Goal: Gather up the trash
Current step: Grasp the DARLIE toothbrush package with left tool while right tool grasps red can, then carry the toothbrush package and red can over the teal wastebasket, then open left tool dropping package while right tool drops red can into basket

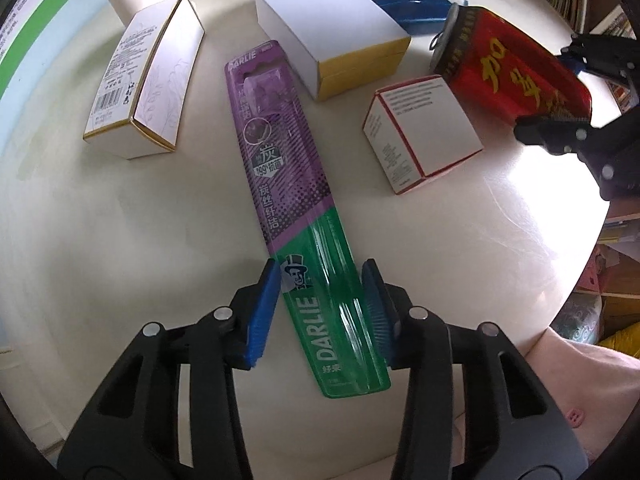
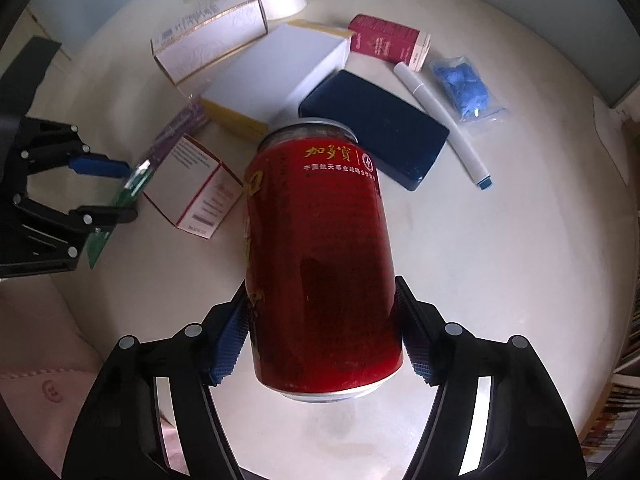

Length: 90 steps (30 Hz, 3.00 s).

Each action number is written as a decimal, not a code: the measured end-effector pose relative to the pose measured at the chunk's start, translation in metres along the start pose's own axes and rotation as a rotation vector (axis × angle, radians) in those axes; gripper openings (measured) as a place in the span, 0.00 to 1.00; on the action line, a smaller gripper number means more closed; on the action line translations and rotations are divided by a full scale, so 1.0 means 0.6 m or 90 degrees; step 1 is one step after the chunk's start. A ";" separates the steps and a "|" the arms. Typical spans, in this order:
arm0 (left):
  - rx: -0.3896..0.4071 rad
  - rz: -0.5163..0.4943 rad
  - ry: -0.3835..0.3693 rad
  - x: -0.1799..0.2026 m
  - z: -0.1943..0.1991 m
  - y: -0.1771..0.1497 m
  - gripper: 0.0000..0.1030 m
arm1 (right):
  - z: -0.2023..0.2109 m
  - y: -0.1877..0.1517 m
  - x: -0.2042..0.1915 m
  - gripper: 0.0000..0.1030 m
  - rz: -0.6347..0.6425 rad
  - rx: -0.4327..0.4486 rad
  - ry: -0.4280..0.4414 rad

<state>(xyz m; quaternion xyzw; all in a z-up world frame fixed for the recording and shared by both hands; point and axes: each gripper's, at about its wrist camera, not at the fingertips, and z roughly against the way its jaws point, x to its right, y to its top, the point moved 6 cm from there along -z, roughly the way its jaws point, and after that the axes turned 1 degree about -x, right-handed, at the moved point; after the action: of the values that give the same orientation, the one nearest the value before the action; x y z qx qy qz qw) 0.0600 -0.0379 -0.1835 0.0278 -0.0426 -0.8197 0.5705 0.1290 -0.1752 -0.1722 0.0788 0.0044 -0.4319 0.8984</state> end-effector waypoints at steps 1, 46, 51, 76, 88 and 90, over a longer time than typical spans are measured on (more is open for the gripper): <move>0.002 -0.005 0.003 0.001 0.002 -0.003 0.37 | 0.004 0.000 0.001 0.65 -0.004 0.002 0.003; 0.103 -0.323 -0.091 0.163 0.160 -0.047 0.19 | 0.189 -0.297 0.018 0.65 -0.362 0.131 -0.079; 0.072 -0.476 -0.117 0.301 0.141 -0.079 0.19 | 0.193 -0.442 0.001 0.65 -0.505 0.123 -0.099; -0.209 -0.886 -0.069 0.689 -0.133 -0.336 0.19 | -0.002 -0.903 -0.098 0.66 -0.989 0.065 -0.021; -0.208 -0.882 -0.038 0.747 -0.171 -0.309 0.71 | -0.026 -0.960 -0.070 0.80 -1.041 0.060 -0.014; -0.208 -0.875 -0.034 0.743 -0.170 -0.302 0.71 | -0.023 -0.959 -0.070 0.80 -1.038 0.059 -0.009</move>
<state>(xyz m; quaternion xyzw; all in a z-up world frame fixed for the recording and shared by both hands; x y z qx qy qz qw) -0.2542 -0.3972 -0.3022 -0.0579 0.0940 -0.9906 -0.0809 -0.3435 -0.4945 -0.2622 0.0850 0.0369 -0.9501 0.2979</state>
